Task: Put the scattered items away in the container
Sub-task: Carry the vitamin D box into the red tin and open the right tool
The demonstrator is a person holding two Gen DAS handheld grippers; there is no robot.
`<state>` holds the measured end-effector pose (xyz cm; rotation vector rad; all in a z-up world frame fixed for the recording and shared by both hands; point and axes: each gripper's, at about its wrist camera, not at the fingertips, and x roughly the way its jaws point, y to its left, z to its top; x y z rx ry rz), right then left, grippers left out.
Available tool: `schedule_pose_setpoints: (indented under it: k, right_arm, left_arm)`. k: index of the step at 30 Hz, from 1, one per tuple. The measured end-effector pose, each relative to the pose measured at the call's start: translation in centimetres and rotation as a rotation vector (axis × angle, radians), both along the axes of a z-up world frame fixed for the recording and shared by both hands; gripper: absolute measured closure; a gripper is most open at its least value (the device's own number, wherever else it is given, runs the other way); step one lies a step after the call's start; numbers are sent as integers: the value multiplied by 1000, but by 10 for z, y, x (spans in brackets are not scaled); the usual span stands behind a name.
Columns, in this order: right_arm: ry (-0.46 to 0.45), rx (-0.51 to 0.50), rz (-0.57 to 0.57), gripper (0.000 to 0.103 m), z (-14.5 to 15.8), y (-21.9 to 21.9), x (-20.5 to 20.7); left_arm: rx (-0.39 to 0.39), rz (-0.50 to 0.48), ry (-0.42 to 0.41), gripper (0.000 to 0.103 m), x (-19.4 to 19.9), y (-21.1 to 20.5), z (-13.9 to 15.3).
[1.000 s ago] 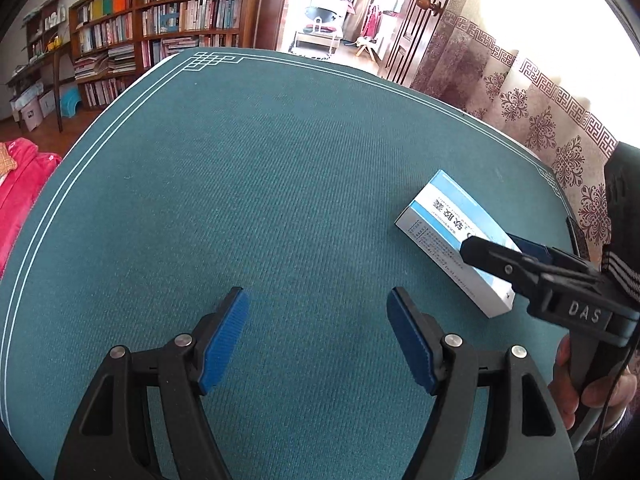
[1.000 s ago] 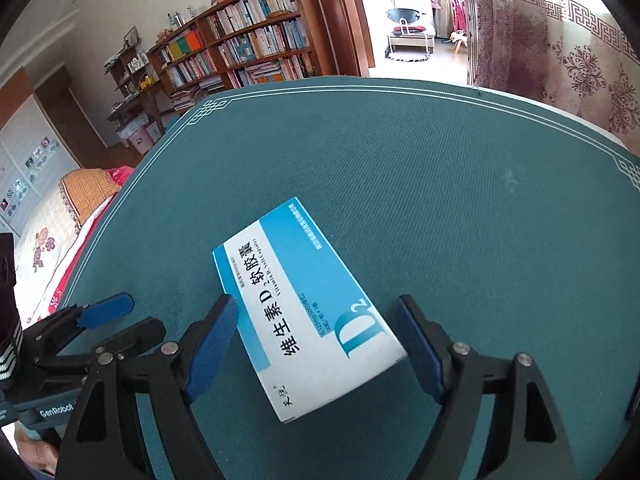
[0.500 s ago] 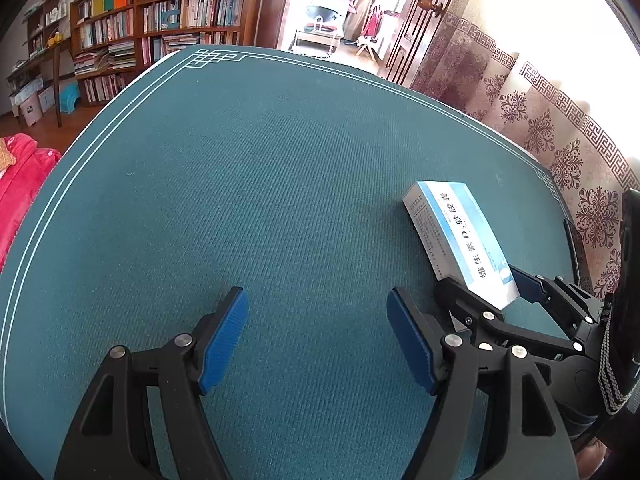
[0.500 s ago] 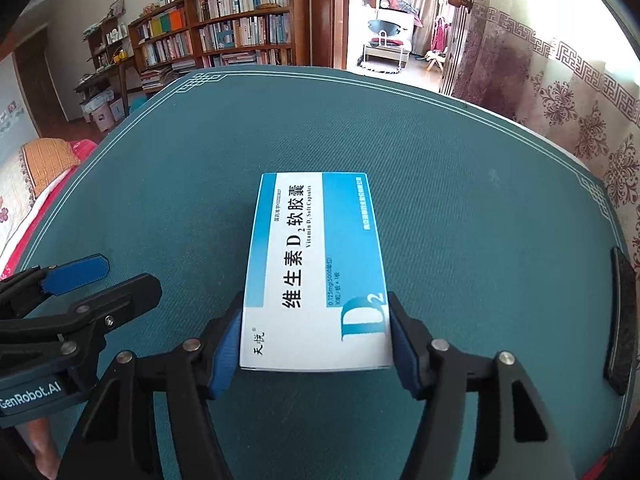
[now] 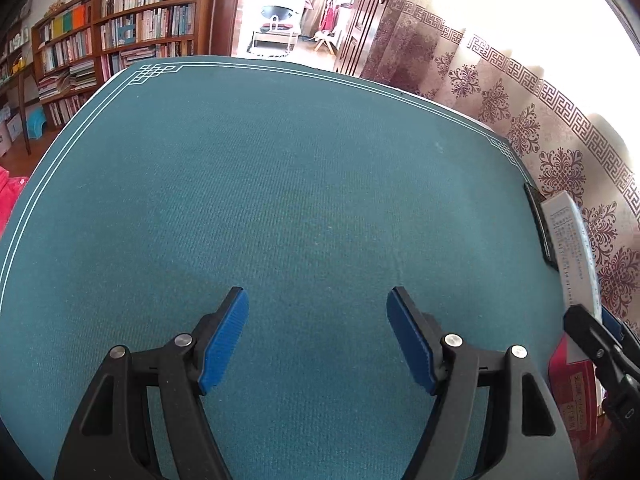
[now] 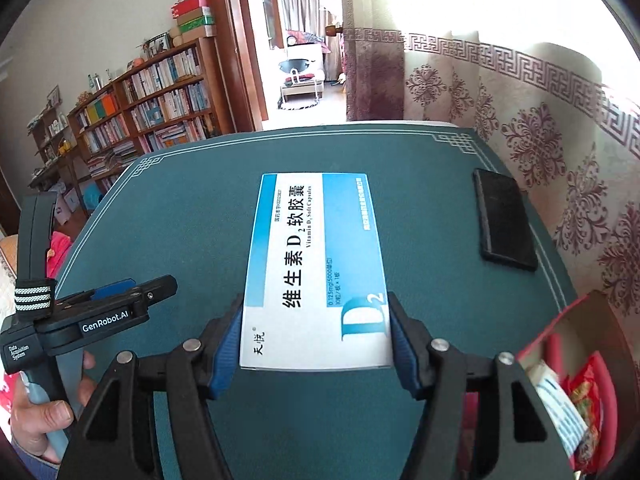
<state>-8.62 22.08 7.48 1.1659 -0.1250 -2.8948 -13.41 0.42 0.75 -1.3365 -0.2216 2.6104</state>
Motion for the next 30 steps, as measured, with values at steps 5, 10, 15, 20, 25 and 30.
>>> schedule_pose_setpoints:
  k: [5, 10, 15, 20, 25, 30]
  right_arm:
    - [41, 2, -147, 35, 21, 51, 55]
    - [60, 35, -269, 35, 31, 94, 102]
    - [30, 64, -360, 35, 25, 130, 134]
    - [-10, 39, -398, 35, 10, 149, 151]
    - [-26, 16, -384, 34, 1, 148, 156]
    - [9, 66, -406, 22, 8, 145, 161]
  left_arm:
    - [-12, -79, 13, 28, 11, 25, 8]
    - [-13, -160, 41, 28, 22, 56, 19]
    - [-20, -249, 72, 28, 34, 91, 27]
    - [-43, -353, 85, 28, 57, 123, 30]
    - [-72, -437, 97, 28, 84, 145, 27]
    - [-75, -462, 117, 28, 97, 157, 29]
